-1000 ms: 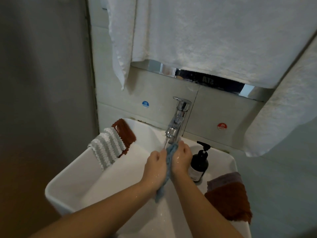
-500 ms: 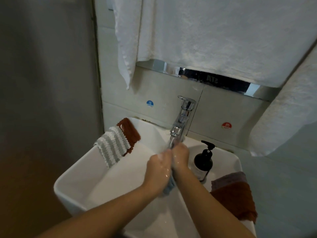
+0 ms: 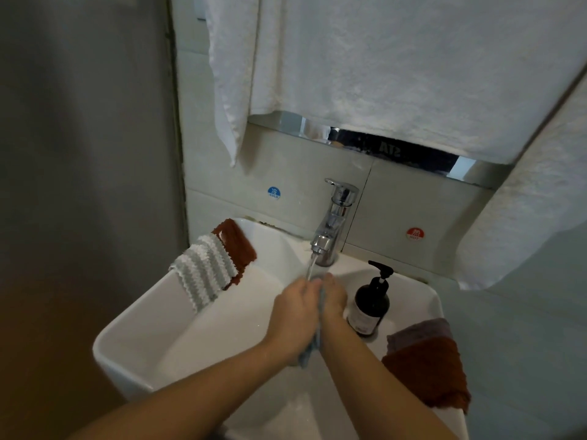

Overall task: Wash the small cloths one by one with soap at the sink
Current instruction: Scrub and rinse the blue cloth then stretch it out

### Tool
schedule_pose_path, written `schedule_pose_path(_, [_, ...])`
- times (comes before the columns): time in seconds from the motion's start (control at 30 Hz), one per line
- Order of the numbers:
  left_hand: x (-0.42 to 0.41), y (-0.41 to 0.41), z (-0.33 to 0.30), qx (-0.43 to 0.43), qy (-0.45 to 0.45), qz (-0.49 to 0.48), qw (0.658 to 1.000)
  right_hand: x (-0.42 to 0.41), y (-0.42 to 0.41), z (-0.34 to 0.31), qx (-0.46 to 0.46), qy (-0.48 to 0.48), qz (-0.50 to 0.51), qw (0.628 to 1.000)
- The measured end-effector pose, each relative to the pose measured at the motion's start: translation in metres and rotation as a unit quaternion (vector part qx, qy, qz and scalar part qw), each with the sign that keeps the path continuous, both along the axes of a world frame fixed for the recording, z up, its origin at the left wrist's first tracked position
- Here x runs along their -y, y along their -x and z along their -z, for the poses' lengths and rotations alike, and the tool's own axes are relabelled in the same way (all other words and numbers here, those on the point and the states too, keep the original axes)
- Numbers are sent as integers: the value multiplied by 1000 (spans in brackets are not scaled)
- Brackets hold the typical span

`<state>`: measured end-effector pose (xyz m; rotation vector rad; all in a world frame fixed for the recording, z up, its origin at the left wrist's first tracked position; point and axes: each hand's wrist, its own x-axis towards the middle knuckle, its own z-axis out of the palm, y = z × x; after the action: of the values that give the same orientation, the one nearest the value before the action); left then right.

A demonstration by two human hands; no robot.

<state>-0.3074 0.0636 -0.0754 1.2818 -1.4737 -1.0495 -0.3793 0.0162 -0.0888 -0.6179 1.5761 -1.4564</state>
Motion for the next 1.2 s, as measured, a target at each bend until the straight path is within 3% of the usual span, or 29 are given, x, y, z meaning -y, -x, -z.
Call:
schedule_pose_path(0.07, [23,-7,2,13,11,-67,998,-9,-20,12,-68,-21,-58,996])
schedule_pose_path(0.13, [38,-12,8,46,16,-95,994,-13,-25,14,-35,-65,-69,995])
schedule_pose_path(0.23, [23,-3,9,9,-6,-26,1000,-6,-6,4,14,-41,-41,998])
schedule_pose_path(0.33, [19,3,9,21,-12,-7,1000,-13,-4,-1,-33,-30,-24,999])
schedule_pose_path(0.5, [49,-21,5,8,-43,-122,991,-33,-7,0,80,-106,-142,981])
schedule_pose_path(0.63, [29,-9,8,-99,-129,-10,987,-21,10,1,157,-32,-2,987])
schedule_pose_path(0.73, [14,3,14,-115,-65,60,989,-16,3,12,184,-30,54,981])
schedule_pose_path(0.83, [33,-4,19,-58,-10,6,998,-28,-15,13,94,-73,-35,992])
schedule_pose_path(0.97, [58,-16,27,9,-51,-72,996,-27,-17,5,-89,-70,-105,988])
schedule_pose_path(1.03, [53,-12,31,37,-61,-46,996,-18,-11,5,-120,-50,-59,990])
schedule_pose_path(1.13, [37,0,30,4,-62,21,998,-7,-5,7,-70,-31,87,993])
schedule_pose_path(1.2, [42,-4,27,-1,-58,-27,998,-10,-13,16,-95,-55,56,992])
